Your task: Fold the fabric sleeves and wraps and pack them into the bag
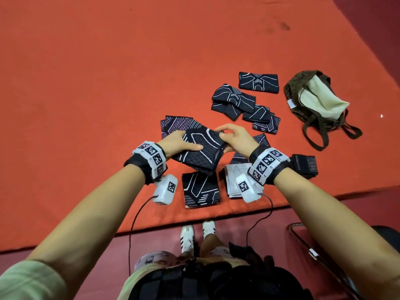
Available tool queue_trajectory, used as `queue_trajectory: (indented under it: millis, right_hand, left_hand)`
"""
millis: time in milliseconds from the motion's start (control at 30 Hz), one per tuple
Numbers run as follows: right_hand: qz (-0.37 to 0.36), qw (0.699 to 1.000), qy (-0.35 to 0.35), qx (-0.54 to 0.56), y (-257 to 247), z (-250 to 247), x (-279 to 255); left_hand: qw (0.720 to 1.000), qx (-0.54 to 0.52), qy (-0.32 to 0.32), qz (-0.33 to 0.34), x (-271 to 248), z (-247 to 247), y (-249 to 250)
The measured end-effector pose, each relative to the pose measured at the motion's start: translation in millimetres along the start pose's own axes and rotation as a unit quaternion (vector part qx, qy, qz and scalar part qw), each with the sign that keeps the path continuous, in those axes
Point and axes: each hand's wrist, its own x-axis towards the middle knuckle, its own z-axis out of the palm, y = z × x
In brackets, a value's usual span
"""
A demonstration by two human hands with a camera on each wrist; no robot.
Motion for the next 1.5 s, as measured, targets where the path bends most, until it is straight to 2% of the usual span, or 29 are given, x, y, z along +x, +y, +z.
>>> queue_trajectory:
  millis: [67, 133, 167, 233, 267, 333, 400, 467, 500, 567, 633, 700, 767, 800, 833, 900, 1000, 1100, 1233, 1367, 1500]
  right_hand:
    - [0.02, 0.997, 0.023, -0.073, 6, 1, 3]
    - [0.059, 0.987, 0.067, -0.134, 12, 3, 6]
    - [0.095, 0.986, 0.077, -0.116, 14, 3, 6]
    - [0.167, 0.985, 0.038, 0.021, 16, 7, 2]
    - [0.183, 0.978, -0.002, 0.105, 17, 8, -1]
    - [0.183, 0.96, -0.06, 0.204, 18, 11, -5]
    - [0.171, 0.952, -0.067, 0.243, 19, 12, -5]
    - [0.166, 0.947, -0.061, 0.268, 21, 11, -3]
    - [0.166, 0.947, -0.055, 0.27, 24, 12, -1]
    - [0.16, 0.955, -0.036, 0.248, 31, 12, 2]
    - [0.153, 0.964, -0.027, 0.217, 39, 12, 3]
    - [0.145, 0.966, -0.04, 0.211, 40, 12, 2]
    - [0.139, 0.962, -0.069, 0.225, 40, 13, 0]
    - [0.137, 0.96, -0.088, 0.228, 41, 14, -1]
    - [0.137, 0.959, -0.103, 0.228, 42, 15, -1]
    - [0.147, 0.96, -0.103, 0.217, 50, 18, 2]
    - [0.187, 0.963, -0.056, 0.188, 70, 28, 11]
    - [0.224, 0.966, -0.025, 0.127, 99, 40, 12]
    - [0.219, 0.974, 0.015, 0.058, 137, 60, 11]
    - [0.178, 0.981, 0.042, -0.06, 166, 73, 17]
    - [0.152, 0.977, 0.063, -0.132, 172, 77, 19]
  left_hand:
    - [0.999, 0.037, 0.032, 0.02, 4, 2, -2]
    - [0.986, 0.123, 0.086, 0.075, 8, 6, -6]
    - [0.97, 0.181, 0.117, 0.111, 9, 10, -9]
    - [0.922, 0.304, 0.158, 0.182, 6, 19, -16]
    - [0.893, 0.358, 0.16, 0.219, 6, 22, -21]
    - [0.851, 0.434, 0.123, 0.268, 6, 27, -32]
    - [0.829, 0.467, 0.075, 0.298, 9, 27, -48]
    - [0.82, 0.48, 0.044, 0.309, 11, 27, -60]
    - [0.825, 0.475, 0.035, 0.306, 11, 28, -64]
    - [0.862, 0.413, 0.037, 0.291, 9, 29, -68]
    - [0.905, 0.316, 0.093, 0.269, 9, 28, -68]
    - [0.95, 0.216, 0.151, 0.168, 15, 25, -70]
    - [0.992, 0.038, 0.116, 0.019, 21, 24, -75]
    - [0.993, -0.068, 0.084, -0.04, 22, 24, -80]
    - [0.982, -0.162, 0.06, -0.082, 24, 24, -86]
    - [0.961, -0.248, 0.055, -0.109, 24, 23, -96]
    - [0.97, -0.195, 0.104, -0.105, 27, 22, -116]
    - [0.982, -0.105, 0.114, -0.111, 29, 25, -136]
    - [0.979, -0.028, 0.152, -0.136, 33, 31, -159]
    - [0.981, -0.003, 0.128, -0.145, 43, 29, -186]
    - [0.977, 0.097, 0.16, -0.106, 44, 34, -190]
